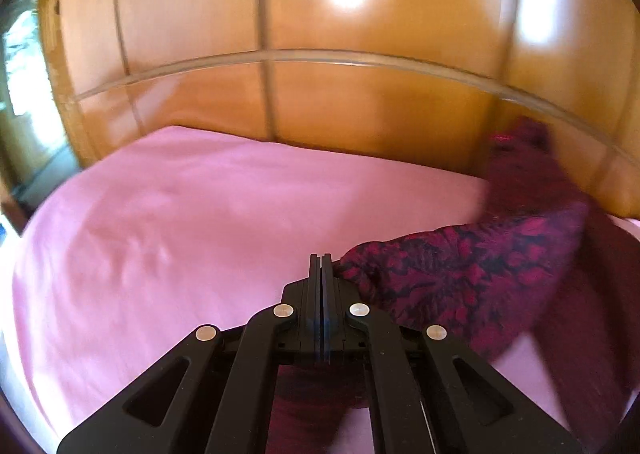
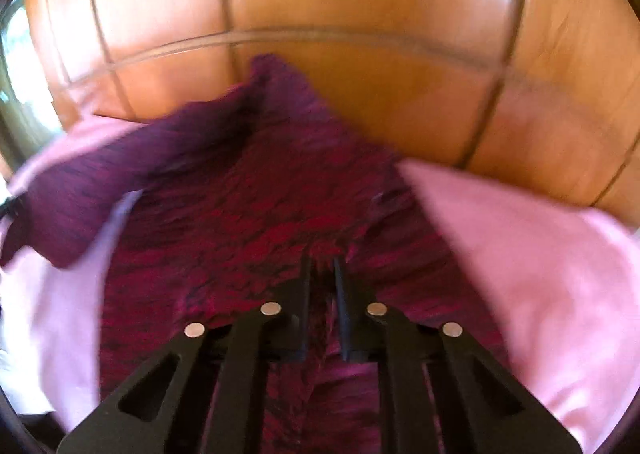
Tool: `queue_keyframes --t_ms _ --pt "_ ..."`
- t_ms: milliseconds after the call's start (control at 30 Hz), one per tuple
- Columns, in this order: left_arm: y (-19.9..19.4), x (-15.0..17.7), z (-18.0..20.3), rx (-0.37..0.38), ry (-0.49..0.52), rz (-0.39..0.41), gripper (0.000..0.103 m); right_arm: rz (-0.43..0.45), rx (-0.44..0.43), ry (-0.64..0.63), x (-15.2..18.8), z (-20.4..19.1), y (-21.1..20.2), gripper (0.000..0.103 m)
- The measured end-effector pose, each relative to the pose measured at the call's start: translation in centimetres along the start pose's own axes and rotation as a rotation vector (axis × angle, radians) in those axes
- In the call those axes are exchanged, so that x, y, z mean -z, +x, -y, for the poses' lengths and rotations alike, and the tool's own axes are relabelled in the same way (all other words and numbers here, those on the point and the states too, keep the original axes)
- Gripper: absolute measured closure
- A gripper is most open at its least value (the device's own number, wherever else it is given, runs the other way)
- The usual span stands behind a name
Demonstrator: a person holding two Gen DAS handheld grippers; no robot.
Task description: Fold small clothes
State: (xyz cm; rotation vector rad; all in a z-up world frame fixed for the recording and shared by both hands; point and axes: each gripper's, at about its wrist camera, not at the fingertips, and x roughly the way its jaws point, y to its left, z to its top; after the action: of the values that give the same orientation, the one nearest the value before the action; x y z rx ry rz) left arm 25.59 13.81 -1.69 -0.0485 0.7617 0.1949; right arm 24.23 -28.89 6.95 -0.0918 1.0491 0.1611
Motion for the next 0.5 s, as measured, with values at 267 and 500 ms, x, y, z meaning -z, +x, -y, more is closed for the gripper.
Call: queue_keyframes --t_ms 267,500 --pt "5.9 -3.2 -1.9 -0.206 -0.057 -0.047 0.103 -0.046 0.369 0.037 -3.3 8.6 2.5 0.103" --pt "1.7 -4.2 -5.3 -0.203 -0.217 0.04 0.097 -0.073 0.185 0.158 -1.5 9.3 3.7 0.054"
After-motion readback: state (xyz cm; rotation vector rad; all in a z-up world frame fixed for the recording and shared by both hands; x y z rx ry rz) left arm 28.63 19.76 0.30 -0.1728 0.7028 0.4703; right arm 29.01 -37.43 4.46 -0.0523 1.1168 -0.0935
